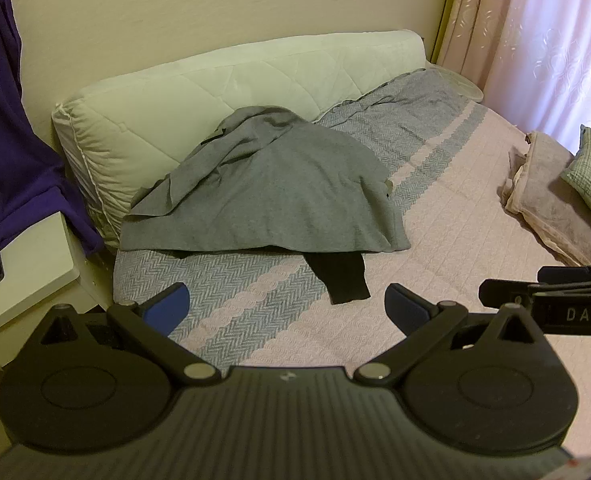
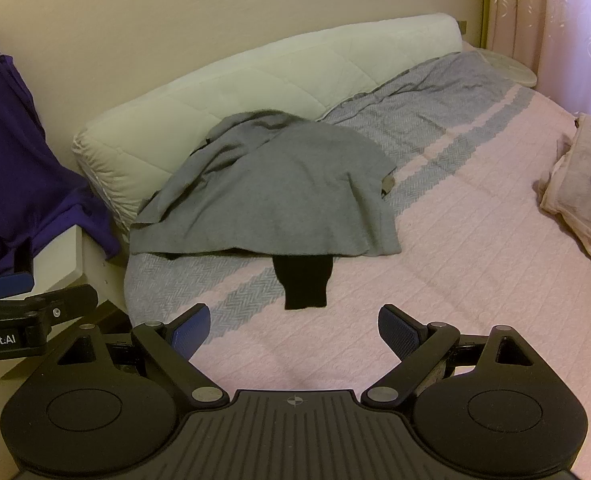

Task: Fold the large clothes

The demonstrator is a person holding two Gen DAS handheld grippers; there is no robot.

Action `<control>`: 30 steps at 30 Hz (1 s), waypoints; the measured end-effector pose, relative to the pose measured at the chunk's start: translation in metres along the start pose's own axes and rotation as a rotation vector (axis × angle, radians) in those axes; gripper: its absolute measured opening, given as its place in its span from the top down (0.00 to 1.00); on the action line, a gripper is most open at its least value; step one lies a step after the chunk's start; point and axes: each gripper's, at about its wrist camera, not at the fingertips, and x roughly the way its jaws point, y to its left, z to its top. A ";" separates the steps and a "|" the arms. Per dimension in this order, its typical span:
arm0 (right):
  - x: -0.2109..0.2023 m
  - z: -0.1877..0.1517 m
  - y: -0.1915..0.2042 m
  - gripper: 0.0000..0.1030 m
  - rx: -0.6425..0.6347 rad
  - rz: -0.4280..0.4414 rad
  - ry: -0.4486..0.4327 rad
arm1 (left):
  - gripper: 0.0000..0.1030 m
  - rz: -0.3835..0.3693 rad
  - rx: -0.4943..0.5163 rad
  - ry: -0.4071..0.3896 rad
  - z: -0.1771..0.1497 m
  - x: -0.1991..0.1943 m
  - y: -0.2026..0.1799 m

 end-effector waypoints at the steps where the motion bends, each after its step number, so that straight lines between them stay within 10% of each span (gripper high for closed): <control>1: 0.000 -0.001 0.001 0.14 -0.001 0.000 0.000 | 0.01 0.000 -0.001 0.000 0.000 0.000 0.000; 30: 0.010 -0.003 0.022 0.14 0.027 -0.029 0.011 | 0.01 -0.033 0.008 0.007 0.005 0.004 0.032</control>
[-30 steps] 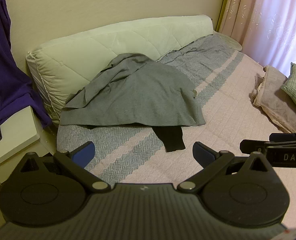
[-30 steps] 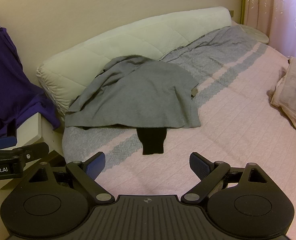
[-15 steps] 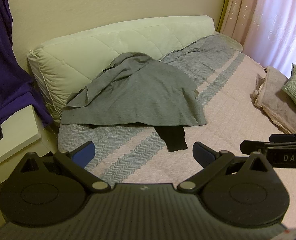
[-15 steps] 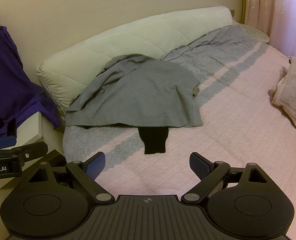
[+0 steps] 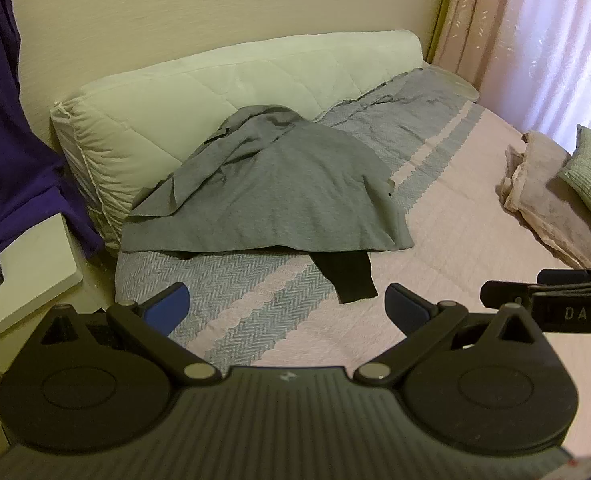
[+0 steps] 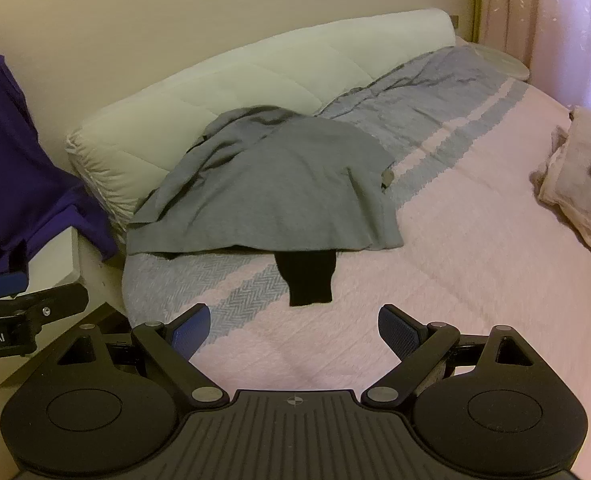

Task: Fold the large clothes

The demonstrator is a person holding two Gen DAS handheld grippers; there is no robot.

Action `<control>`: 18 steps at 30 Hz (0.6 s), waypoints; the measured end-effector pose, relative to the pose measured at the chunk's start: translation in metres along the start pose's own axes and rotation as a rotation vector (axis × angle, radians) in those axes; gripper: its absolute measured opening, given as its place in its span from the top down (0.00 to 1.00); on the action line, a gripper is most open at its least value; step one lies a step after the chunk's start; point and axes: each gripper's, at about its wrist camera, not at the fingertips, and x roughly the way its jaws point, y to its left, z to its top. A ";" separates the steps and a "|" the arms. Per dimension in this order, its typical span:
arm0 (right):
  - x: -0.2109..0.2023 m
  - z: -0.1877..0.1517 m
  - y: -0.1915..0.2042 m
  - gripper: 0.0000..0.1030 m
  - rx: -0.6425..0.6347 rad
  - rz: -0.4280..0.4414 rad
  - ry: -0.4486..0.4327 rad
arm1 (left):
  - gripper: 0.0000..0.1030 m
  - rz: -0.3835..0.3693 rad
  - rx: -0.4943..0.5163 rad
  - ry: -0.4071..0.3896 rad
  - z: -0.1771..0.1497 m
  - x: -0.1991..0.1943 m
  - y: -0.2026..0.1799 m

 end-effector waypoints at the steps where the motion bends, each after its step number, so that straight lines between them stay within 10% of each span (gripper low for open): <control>1: 0.000 0.000 0.001 0.14 0.005 -0.003 0.000 | 0.01 -0.003 0.003 0.001 0.000 0.000 0.002; 18: 0.001 -0.011 0.028 0.14 0.065 -0.054 0.009 | 0.01 -0.055 0.041 0.010 -0.005 0.001 0.045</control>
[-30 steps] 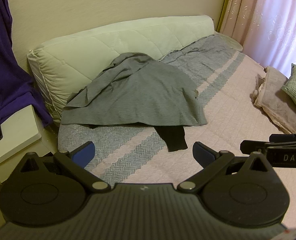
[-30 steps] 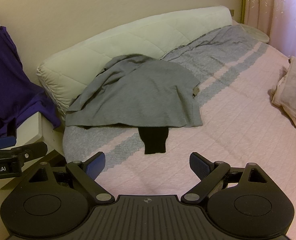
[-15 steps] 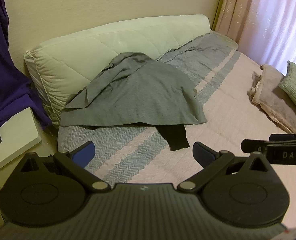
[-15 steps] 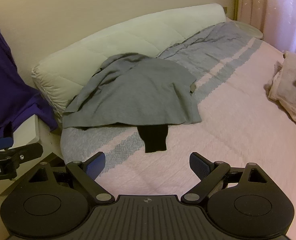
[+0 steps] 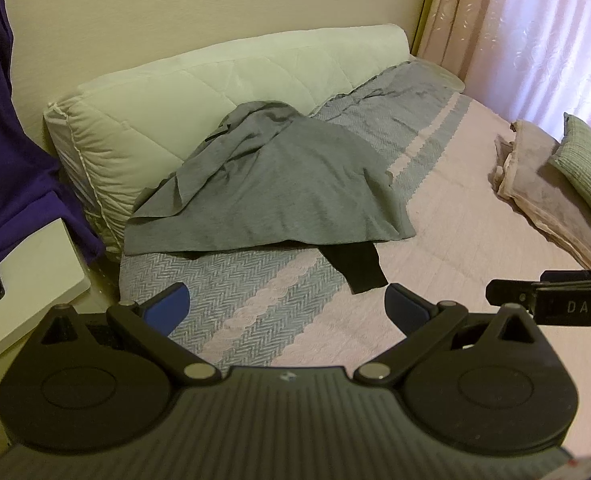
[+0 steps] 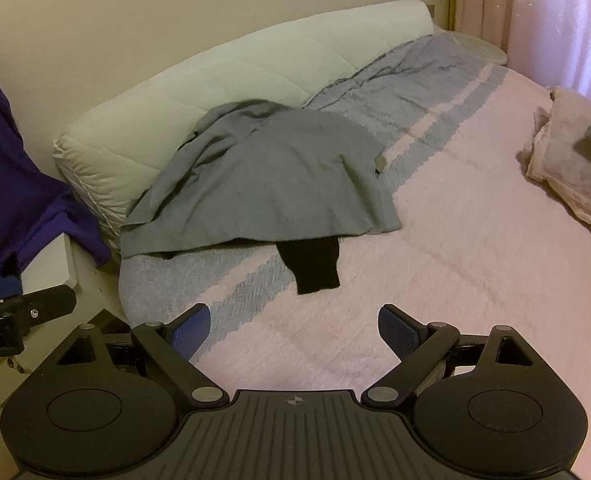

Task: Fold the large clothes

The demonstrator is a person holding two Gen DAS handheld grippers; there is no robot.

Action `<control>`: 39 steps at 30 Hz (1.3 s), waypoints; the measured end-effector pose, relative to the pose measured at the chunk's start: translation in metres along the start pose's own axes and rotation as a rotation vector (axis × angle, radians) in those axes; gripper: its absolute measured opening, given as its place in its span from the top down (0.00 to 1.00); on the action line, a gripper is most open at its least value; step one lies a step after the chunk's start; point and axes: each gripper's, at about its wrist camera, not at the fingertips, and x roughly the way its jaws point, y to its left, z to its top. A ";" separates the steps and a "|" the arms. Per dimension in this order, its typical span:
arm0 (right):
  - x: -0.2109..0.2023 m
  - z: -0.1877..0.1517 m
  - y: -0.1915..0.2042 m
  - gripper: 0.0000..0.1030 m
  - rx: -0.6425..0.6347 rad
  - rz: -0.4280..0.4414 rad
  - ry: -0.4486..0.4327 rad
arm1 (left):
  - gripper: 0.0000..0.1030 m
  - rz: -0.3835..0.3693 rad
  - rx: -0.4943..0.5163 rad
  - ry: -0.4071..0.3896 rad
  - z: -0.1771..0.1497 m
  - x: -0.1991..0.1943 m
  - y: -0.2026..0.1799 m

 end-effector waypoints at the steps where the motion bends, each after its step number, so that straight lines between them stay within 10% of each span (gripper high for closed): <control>1: 0.001 -0.001 0.001 0.14 0.001 -0.003 0.003 | 0.01 -0.005 0.001 0.002 0.000 0.000 0.002; 16: 0.028 0.013 -0.079 0.14 0.016 -0.040 0.041 | 0.01 -0.001 0.063 0.057 0.017 0.053 -0.036; 29: 0.096 0.032 -0.113 0.15 -0.241 -0.039 -0.011 | 0.02 0.104 0.564 0.005 0.018 0.134 -0.054; 39: 0.211 0.043 -0.077 0.35 -0.493 -0.078 0.029 | 0.18 0.031 0.843 0.047 0.004 0.268 -0.015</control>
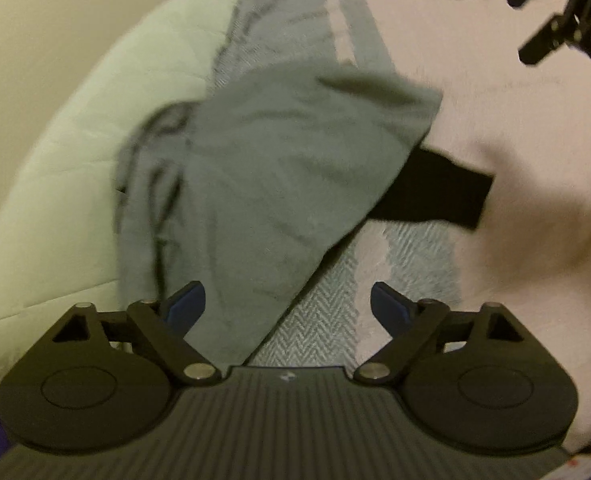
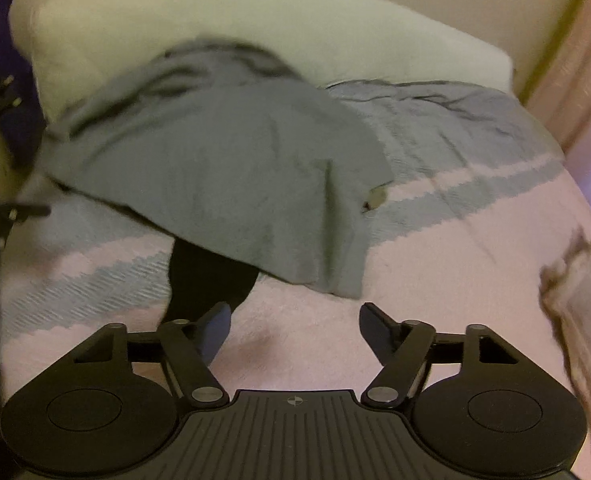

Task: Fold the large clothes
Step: 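Reach both grippers to the grey skirt and close on its edges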

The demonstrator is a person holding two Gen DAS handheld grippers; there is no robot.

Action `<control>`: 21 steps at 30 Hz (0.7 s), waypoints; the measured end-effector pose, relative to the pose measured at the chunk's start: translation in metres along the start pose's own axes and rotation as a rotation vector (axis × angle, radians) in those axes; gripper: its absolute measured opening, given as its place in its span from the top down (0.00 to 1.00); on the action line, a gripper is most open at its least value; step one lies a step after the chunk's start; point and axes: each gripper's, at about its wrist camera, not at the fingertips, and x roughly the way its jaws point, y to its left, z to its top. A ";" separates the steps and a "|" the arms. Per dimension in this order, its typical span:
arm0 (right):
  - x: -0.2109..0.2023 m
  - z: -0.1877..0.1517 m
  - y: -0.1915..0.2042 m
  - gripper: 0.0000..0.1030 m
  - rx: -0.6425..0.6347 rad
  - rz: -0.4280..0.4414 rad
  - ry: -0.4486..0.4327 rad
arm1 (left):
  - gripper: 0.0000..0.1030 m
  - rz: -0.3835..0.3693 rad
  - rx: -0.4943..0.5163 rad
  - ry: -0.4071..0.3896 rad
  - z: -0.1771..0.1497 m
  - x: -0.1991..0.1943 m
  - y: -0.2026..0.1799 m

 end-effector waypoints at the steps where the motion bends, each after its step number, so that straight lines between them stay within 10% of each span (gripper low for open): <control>1: 0.014 0.001 0.002 0.36 -0.028 -0.005 0.005 | 0.23 -0.004 0.024 0.001 -0.004 0.016 0.000; 9: 0.120 0.002 -0.001 0.36 -0.109 0.029 0.059 | 0.32 0.024 0.316 -0.050 -0.026 0.104 -0.020; 12: 0.141 0.007 -0.001 0.36 -0.130 0.055 0.058 | 0.55 0.040 0.366 -0.073 -0.027 0.117 -0.018; 17: 0.146 0.018 0.010 0.36 -0.174 0.105 0.022 | 0.91 -0.027 0.246 -0.077 -0.005 0.101 0.016; 21: 0.150 0.028 0.023 0.34 -0.242 0.150 -0.002 | 0.95 -0.103 0.056 -0.082 0.017 0.076 0.058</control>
